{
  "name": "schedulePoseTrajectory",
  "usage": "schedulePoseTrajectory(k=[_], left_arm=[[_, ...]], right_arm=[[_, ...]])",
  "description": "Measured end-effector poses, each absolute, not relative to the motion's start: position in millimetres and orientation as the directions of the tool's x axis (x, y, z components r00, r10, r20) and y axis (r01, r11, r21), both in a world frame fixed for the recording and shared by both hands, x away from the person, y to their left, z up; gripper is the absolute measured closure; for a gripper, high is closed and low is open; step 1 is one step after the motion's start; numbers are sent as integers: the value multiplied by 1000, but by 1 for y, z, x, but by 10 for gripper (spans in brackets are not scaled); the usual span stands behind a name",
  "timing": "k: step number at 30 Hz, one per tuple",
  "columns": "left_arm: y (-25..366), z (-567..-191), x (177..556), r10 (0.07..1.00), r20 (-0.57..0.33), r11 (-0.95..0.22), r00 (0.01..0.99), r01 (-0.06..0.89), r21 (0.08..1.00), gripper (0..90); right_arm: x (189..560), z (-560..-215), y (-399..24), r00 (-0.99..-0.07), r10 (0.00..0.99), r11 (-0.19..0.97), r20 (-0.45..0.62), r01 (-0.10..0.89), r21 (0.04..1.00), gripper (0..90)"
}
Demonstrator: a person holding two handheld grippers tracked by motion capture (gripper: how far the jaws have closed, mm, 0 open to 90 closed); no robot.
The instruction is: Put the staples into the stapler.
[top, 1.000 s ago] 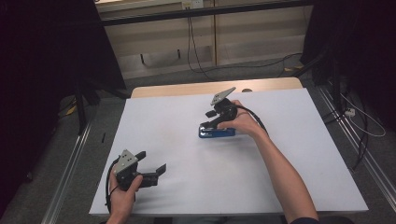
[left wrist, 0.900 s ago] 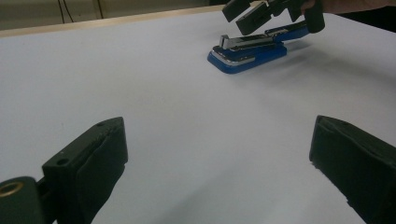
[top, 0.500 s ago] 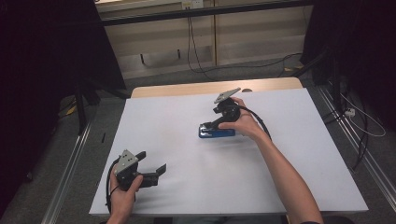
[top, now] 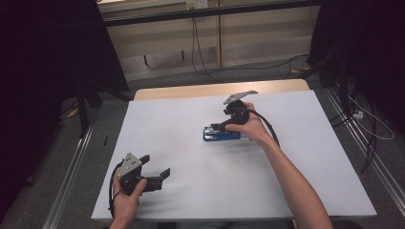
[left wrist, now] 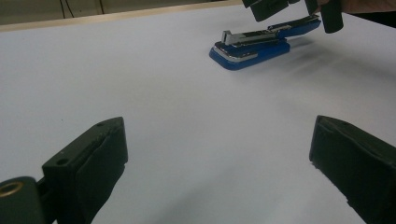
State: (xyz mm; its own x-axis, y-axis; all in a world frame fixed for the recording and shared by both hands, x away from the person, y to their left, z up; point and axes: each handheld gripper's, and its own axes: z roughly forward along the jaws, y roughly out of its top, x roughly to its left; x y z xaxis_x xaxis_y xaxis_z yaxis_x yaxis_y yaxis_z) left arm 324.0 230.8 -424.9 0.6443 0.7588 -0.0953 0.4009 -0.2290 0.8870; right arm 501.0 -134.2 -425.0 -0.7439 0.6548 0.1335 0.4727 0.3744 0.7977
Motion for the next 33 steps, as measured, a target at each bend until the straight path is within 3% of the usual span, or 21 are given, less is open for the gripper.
schedulePoseTrajectory(k=[9,33], left_arm=[[231,-425,324,761,-93,-230,642,400,887,44],[231,-425,324,761,-86,-238,643,400,885,45]], right_arm=[[490,-422,-138,-739,663,363,122,459,811,53],[454,-417,-170,-591,805,270,47,436,859,49]])
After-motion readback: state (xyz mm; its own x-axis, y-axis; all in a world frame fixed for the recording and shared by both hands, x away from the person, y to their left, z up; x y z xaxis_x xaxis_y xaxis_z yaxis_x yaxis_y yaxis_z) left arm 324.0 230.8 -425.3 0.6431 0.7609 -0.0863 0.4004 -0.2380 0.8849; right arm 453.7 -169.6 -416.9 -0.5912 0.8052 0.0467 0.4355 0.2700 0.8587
